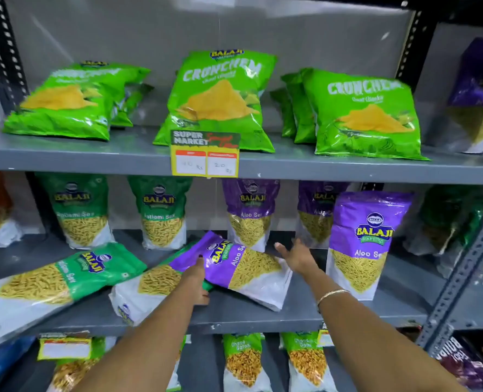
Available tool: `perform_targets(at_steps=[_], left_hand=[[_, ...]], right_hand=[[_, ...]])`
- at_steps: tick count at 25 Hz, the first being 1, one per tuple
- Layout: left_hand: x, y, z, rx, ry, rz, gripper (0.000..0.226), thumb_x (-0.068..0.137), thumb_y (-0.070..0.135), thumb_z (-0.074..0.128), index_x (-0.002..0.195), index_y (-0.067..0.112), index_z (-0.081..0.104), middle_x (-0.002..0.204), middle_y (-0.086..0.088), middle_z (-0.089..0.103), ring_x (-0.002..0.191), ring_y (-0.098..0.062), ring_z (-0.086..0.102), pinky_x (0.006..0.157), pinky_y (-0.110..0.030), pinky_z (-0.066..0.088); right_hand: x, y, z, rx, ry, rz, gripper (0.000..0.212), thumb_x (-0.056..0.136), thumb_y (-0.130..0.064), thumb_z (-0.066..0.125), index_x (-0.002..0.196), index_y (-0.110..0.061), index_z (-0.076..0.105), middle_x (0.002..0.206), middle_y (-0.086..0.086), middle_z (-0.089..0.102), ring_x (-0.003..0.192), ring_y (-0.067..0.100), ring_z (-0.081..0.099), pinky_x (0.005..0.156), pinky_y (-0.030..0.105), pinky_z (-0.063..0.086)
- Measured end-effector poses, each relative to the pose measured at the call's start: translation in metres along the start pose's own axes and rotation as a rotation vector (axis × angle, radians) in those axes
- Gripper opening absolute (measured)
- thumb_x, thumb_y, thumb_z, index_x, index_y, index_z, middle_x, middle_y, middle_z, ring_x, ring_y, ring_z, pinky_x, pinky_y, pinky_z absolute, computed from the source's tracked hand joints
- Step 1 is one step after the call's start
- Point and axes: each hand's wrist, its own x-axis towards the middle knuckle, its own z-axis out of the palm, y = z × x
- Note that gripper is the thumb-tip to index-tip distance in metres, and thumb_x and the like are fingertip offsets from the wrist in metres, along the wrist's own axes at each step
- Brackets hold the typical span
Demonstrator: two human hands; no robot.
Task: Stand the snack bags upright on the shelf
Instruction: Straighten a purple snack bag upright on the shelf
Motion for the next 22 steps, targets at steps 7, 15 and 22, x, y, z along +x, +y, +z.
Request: perform_targets(at_steps=[7, 15, 22], left_hand=[[0.036, -0.019, 0.049, -0.568, -0.054, -0.082, 0.048, 0.091, 0.044, 0.042, 0.117, 0.005, 0.049, 0.121, -0.019, 0.062, 0.068, -0.029, 0.056, 0.100, -0.060, 0.037], [0.016, 0.008, 0.037, -0.492, 0.042, 0.101, 0.035, 0.093, 0.034, 0.045, 0.112, 0.007, 0.058, 0.094, -0.011, 0.077, 0.034, -0.016, 0.060, 0.048, -0.033, 0.056], [-0.008, 0.048, 0.009, -0.280, 0.040, 0.306, 0.024, 0.081, 0.036, 0.064, 0.074, 0.016, 0.054, 0.095, -0.014, 0.065, 0.054, -0.019, 0.065, 0.055, -0.040, 0.058]], right_hand=[[0.057, 0.024, 0.002, 0.007, -0.569, -0.022, 0.029, 0.077, -0.046, 0.067, 0.080, -0.019, 0.055, 0.088, -0.006, 0.048, 0.089, 0.016, 0.045, 0.068, 0.023, 0.038], [0.037, 0.016, -0.001, 0.033, -0.643, -0.063, 0.024, 0.073, -0.025, 0.077, 0.081, -0.008, 0.061, 0.077, -0.005, 0.059, 0.072, 0.009, 0.056, 0.057, 0.012, 0.042], [-0.034, -0.013, -0.003, 0.373, -0.550, -0.038, 0.035, 0.078, 0.010, 0.065, 0.068, -0.020, 0.048, 0.072, -0.007, 0.054, 0.059, 0.000, 0.057, 0.037, 0.002, 0.039]])
